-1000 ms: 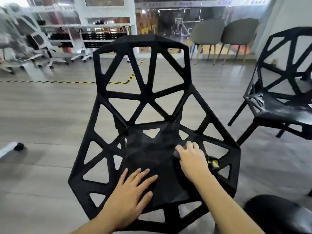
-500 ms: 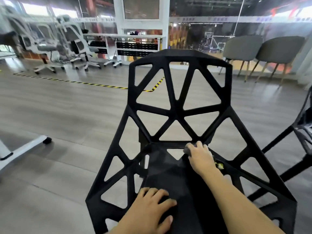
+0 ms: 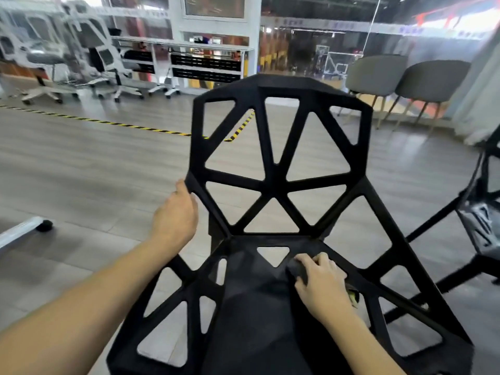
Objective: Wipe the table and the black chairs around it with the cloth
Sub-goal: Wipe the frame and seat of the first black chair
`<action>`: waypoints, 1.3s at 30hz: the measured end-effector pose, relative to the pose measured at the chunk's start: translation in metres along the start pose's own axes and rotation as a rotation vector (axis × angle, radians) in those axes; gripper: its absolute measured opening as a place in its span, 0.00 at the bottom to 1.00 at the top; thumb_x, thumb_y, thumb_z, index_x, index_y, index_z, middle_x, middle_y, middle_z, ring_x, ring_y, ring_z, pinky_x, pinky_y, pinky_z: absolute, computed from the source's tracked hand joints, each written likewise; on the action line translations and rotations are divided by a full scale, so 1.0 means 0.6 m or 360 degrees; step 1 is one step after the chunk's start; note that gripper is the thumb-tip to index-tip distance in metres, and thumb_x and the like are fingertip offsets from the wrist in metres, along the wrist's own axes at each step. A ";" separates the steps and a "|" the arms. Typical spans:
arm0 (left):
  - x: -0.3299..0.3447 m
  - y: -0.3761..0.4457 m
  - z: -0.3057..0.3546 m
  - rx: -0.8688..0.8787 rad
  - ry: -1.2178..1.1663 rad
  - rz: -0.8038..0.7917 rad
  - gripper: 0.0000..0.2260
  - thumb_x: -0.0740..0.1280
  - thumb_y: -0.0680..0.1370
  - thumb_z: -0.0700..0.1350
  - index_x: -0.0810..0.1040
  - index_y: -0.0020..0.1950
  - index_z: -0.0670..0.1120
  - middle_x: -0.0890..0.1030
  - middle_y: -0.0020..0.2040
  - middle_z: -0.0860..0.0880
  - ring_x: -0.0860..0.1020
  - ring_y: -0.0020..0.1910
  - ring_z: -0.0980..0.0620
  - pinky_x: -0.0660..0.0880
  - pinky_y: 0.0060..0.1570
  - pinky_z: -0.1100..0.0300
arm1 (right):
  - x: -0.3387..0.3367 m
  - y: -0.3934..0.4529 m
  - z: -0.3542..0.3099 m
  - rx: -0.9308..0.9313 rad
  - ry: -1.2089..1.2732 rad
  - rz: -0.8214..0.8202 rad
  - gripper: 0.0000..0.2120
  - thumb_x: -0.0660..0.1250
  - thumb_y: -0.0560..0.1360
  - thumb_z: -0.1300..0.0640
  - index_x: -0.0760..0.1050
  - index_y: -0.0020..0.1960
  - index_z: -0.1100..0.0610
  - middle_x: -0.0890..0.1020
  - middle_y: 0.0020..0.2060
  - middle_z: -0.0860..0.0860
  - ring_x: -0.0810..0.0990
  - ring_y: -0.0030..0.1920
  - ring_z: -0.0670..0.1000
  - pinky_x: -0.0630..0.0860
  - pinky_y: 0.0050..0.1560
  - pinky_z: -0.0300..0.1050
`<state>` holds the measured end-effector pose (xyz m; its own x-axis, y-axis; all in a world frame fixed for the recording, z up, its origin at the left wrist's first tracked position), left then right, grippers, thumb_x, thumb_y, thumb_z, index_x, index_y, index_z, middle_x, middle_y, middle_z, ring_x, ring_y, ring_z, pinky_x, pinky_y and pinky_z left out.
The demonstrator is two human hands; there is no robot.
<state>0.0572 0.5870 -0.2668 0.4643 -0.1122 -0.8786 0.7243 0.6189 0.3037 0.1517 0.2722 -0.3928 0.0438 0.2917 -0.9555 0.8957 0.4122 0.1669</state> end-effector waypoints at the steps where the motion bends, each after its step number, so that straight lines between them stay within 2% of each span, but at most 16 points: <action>1: 0.000 -0.003 -0.001 0.0017 0.0006 0.0055 0.15 0.54 0.85 0.45 0.64 0.68 0.37 0.79 0.49 0.34 0.78 0.48 0.30 0.68 0.41 0.44 | -0.003 0.009 -0.005 -0.0026 0.0055 0.0026 0.18 0.67 0.76 0.50 0.72 0.66 0.45 0.72 0.54 0.49 0.73 0.57 0.55 0.71 0.58 0.51; 3: -0.007 -0.009 0.002 0.0065 -0.0002 0.0137 0.11 0.54 0.85 0.45 0.65 0.62 0.38 0.76 0.40 0.36 0.78 0.43 0.30 0.65 0.37 0.47 | -0.036 0.038 -0.030 -0.0148 0.0234 0.0216 0.20 0.67 0.76 0.54 0.72 0.68 0.49 0.73 0.56 0.50 0.74 0.58 0.56 0.73 0.59 0.53; 5: -0.010 -0.011 -0.004 0.0056 -0.0039 0.0159 0.09 0.54 0.85 0.46 0.65 0.60 0.40 0.71 0.33 0.43 0.75 0.37 0.34 0.65 0.36 0.47 | -0.093 0.079 -0.077 -0.0371 0.0428 0.0518 0.23 0.69 0.76 0.58 0.71 0.70 0.52 0.74 0.59 0.51 0.75 0.58 0.57 0.74 0.60 0.57; 7: -0.006 -0.009 -0.006 0.0039 -0.0081 0.0140 0.08 0.54 0.85 0.47 0.64 0.59 0.42 0.70 0.32 0.44 0.71 0.34 0.37 0.66 0.35 0.47 | -0.174 0.134 -0.129 -0.0561 0.0504 0.0885 0.25 0.70 0.77 0.59 0.71 0.72 0.55 0.75 0.64 0.52 0.75 0.61 0.58 0.73 0.63 0.56; 9: -0.005 -0.010 -0.011 0.0010 -0.0123 0.0126 0.08 0.53 0.85 0.48 0.63 0.58 0.44 0.73 0.34 0.42 0.71 0.34 0.38 0.68 0.35 0.47 | -0.235 0.196 -0.175 -0.0679 0.0437 0.1142 0.24 0.68 0.78 0.59 0.71 0.74 0.54 0.75 0.67 0.54 0.75 0.64 0.58 0.70 0.65 0.55; 11: -0.005 -0.010 -0.014 -0.0003 -0.0114 0.0120 0.08 0.52 0.85 0.48 0.63 0.56 0.44 0.72 0.33 0.43 0.70 0.33 0.40 0.67 0.34 0.48 | -0.238 0.250 -0.196 -0.0668 0.0303 0.1242 0.23 0.66 0.80 0.57 0.71 0.74 0.53 0.75 0.68 0.55 0.75 0.64 0.59 0.72 0.64 0.57; 14: -0.006 -0.011 -0.012 0.0004 -0.0099 0.0105 0.08 0.52 0.86 0.48 0.63 0.56 0.44 0.68 0.31 0.46 0.65 0.28 0.45 0.65 0.33 0.49 | -0.163 0.261 -0.188 -0.0551 0.0238 0.1294 0.22 0.65 0.81 0.57 0.72 0.74 0.51 0.76 0.67 0.56 0.76 0.62 0.60 0.73 0.62 0.59; 16: -0.008 -0.012 -0.010 -0.0001 -0.0132 0.0089 0.08 0.53 0.86 0.48 0.63 0.56 0.43 0.67 0.30 0.47 0.63 0.27 0.47 0.64 0.33 0.50 | -0.100 0.229 -0.179 -0.0573 0.0225 0.1264 0.24 0.67 0.80 0.59 0.72 0.75 0.50 0.75 0.67 0.57 0.76 0.61 0.60 0.72 0.63 0.59; 19: -0.007 -0.012 -0.012 -0.0024 -0.0165 0.0056 0.09 0.53 0.86 0.48 0.63 0.57 0.43 0.67 0.30 0.48 0.63 0.27 0.49 0.64 0.33 0.50 | -0.023 0.180 -0.161 -0.0621 0.0170 0.1086 0.24 0.67 0.79 0.60 0.71 0.75 0.52 0.75 0.66 0.58 0.76 0.58 0.61 0.74 0.62 0.59; 22: -0.010 -0.015 -0.010 -0.0022 -0.0174 0.0057 0.09 0.52 0.86 0.48 0.63 0.56 0.42 0.66 0.30 0.48 0.62 0.27 0.48 0.63 0.33 0.50 | -0.045 0.184 -0.162 -0.0725 0.0164 0.1061 0.22 0.64 0.80 0.61 0.71 0.74 0.54 0.75 0.64 0.59 0.76 0.59 0.62 0.75 0.62 0.61; 25: -0.007 -0.012 -0.011 -0.0031 -0.0179 0.0058 0.08 0.52 0.86 0.48 0.63 0.56 0.43 0.67 0.31 0.47 0.63 0.28 0.46 0.63 0.33 0.49 | -0.114 0.228 -0.161 -0.0468 0.0384 0.1195 0.22 0.65 0.80 0.62 0.72 0.73 0.56 0.75 0.64 0.59 0.75 0.60 0.61 0.75 0.63 0.59; 27: -0.006 -0.011 -0.013 -0.0051 -0.0186 0.0054 0.08 0.52 0.86 0.48 0.63 0.57 0.43 0.66 0.31 0.47 0.62 0.28 0.47 0.63 0.34 0.49 | -0.095 0.221 -0.168 -0.0278 0.0499 0.1190 0.22 0.66 0.80 0.62 0.72 0.73 0.57 0.75 0.63 0.59 0.75 0.58 0.61 0.75 0.62 0.58; 29: -0.008 -0.013 -0.013 -0.0049 -0.0183 0.0068 0.08 0.52 0.86 0.48 0.63 0.57 0.43 0.65 0.31 0.47 0.61 0.27 0.49 0.62 0.34 0.49 | -0.021 0.172 -0.212 -0.0292 0.0492 0.1039 0.23 0.68 0.78 0.63 0.72 0.72 0.58 0.74 0.63 0.59 0.75 0.56 0.61 0.76 0.59 0.57; 31: -0.008 -0.013 -0.012 -0.0048 -0.0176 0.0060 0.09 0.52 0.86 0.48 0.63 0.58 0.43 0.64 0.30 0.48 0.60 0.27 0.50 0.62 0.35 0.49 | 0.045 0.118 -0.266 -0.0478 0.0287 0.0825 0.25 0.71 0.74 0.64 0.74 0.71 0.57 0.76 0.61 0.59 0.76 0.54 0.61 0.78 0.54 0.58; 34: -0.010 -0.013 -0.012 -0.0049 -0.0168 0.0070 0.08 0.52 0.86 0.48 0.63 0.58 0.42 0.64 0.30 0.48 0.60 0.27 0.50 0.63 0.35 0.49 | 0.037 0.140 -0.279 -0.0612 0.0270 0.0639 0.23 0.71 0.71 0.65 0.77 0.65 0.57 0.77 0.56 0.58 0.77 0.48 0.61 0.79 0.49 0.58; 39: -0.008 -0.012 -0.010 -0.0039 -0.0161 0.0057 0.08 0.52 0.86 0.47 0.63 0.58 0.42 0.64 0.31 0.48 0.61 0.27 0.47 0.63 0.35 0.48 | 0.033 0.136 -0.283 -0.0314 0.0300 0.0485 0.23 0.69 0.72 0.64 0.76 0.67 0.58 0.76 0.60 0.59 0.76 0.51 0.62 0.78 0.52 0.58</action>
<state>0.0470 0.5878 -0.2671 0.5396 -0.1668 -0.8252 0.6943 0.6425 0.3242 0.1507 0.4582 -0.3566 0.1958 0.5717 -0.7968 0.7512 0.4348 0.4966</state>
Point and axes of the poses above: each hand's wrist, its own y-axis towards the middle knuckle, its own x-axis out of the palm, z = x × y, the point moved 9 cm from there along y, towards the middle knuckle
